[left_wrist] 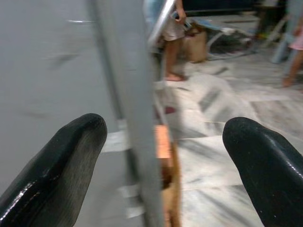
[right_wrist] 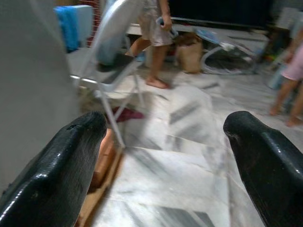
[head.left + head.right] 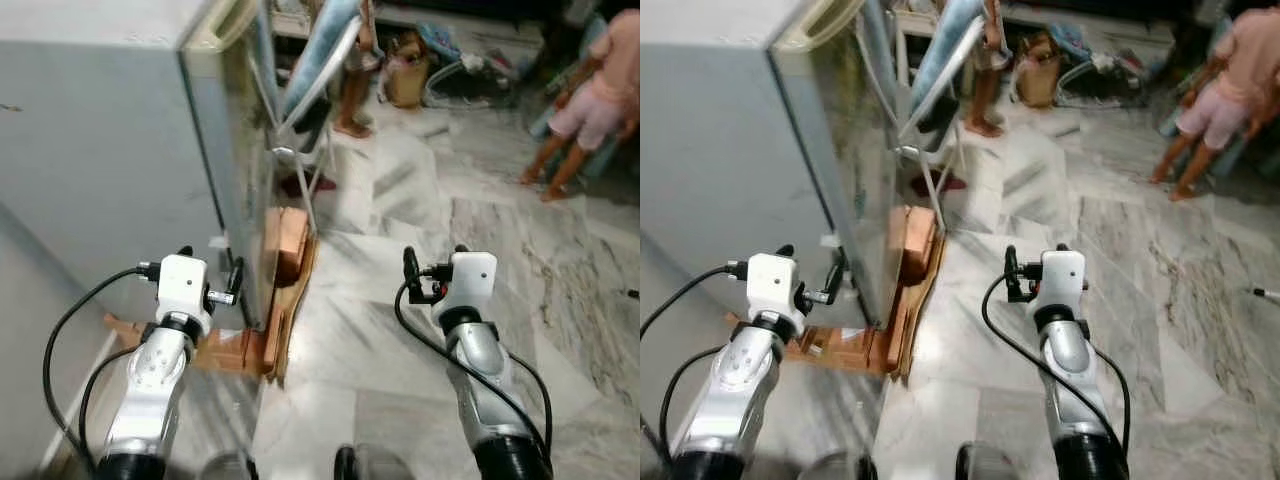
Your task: Restocking fridge
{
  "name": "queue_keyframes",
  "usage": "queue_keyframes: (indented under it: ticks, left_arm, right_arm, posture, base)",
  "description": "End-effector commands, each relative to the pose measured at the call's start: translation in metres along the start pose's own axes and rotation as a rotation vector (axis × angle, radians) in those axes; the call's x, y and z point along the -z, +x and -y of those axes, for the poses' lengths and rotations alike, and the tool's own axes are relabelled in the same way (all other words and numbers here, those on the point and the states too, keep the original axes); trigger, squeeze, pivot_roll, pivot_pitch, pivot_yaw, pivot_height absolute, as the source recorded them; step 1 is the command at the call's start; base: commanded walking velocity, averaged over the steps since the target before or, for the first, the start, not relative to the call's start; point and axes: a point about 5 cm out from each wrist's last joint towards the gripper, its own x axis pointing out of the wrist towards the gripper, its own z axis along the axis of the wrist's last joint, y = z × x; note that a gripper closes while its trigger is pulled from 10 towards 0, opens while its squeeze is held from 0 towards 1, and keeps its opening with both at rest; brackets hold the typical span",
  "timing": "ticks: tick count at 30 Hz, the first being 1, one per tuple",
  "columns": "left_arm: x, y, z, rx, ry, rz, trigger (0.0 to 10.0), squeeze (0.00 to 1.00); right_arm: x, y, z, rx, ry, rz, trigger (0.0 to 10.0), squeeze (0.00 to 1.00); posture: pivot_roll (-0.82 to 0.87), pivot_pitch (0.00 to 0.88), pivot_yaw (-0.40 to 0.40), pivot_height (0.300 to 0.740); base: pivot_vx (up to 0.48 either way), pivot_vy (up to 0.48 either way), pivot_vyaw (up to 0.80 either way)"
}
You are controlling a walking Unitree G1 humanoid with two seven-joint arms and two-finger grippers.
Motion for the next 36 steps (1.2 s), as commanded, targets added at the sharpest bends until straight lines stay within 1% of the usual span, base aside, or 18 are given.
queue_keyframes:
  ticks: [1,8,12,13,18,23,26,32,36]
  left_arm:
    - [-0.001,0.001,0.003,0.024,-0.005,0.005,10.0,0.00]
    - [0.000,0.000,0.003,0.014,-0.012,0.001,10.0,0.00]
    - [0.000,0.001,-0.001,-0.008,-0.007,0.003,10.0,0.00]
    - [0.001,0.001,-0.003,-0.031,0.009,-0.004,10.0,0.00]
    - [0.001,0.004,-0.010,-0.094,0.003,-0.010,10.0,0.00]
    - [-0.001,0.008,-0.015,-0.131,-0.002,-0.004,10.0,0.00]
    - [-0.001,0.010,-0.015,-0.136,-0.014,-0.005,10.0,0.00]
    - [0.001,0.020,-0.019,-0.218,-0.036,-0.018,10.0,0.00]
    - [0.000,0.023,-0.019,-0.224,-0.035,-0.019,10.0,0.00]
  right_arm:
    - [-0.004,0.000,0.005,0.012,-0.004,0.011,10.0,0.00]
    - [-0.005,0.001,0.005,0.006,-0.010,0.019,10.0,0.00]
    - [-0.006,0.001,0.005,0.000,-0.011,0.022,10.0,0.00]
    - [-0.007,0.001,0.005,-0.002,-0.012,0.023,10.0,0.00]
    - [-0.007,0.001,0.005,0.000,-0.016,0.025,10.0,0.00]
    - [-0.006,-0.001,0.005,0.002,-0.023,0.023,10.0,0.00]
    - [-0.005,-0.002,0.006,0.003,-0.028,0.021,10.0,0.00]
    - [-0.006,-0.003,0.007,0.004,-0.032,0.019,10.0,0.00]
    - [-0.006,-0.005,0.008,0.001,-0.032,0.016,10.0,0.00]
  posture:
    - [0.03,0.088,-0.057,0.740]
    - [0.03,0.089,-0.058,0.740]
    - [0.03,0.088,-0.059,0.740]
    - [0.03,0.088,-0.058,0.740]
    - [0.02,0.092,-0.059,0.740]
    - [0.02,0.098,-0.060,0.740]
    - [0.01,0.103,-0.062,0.740]
    - [0.00,0.106,-0.063,0.740]
    - [0.00,0.107,-0.062,0.740]
  base:
    - [0.296,0.000,-0.80]
    - [0.377,0.000,-0.74]
    - [0.306,0.000,0.00]
    - [0.000,0.000,0.00]
    - [0.000,0.000,0.00]
    - [0.000,0.000,0.00]
    - [0.000,0.000,0.00]
    - [0.000,0.000,0.00]
    - [0.000,0.000,0.00]
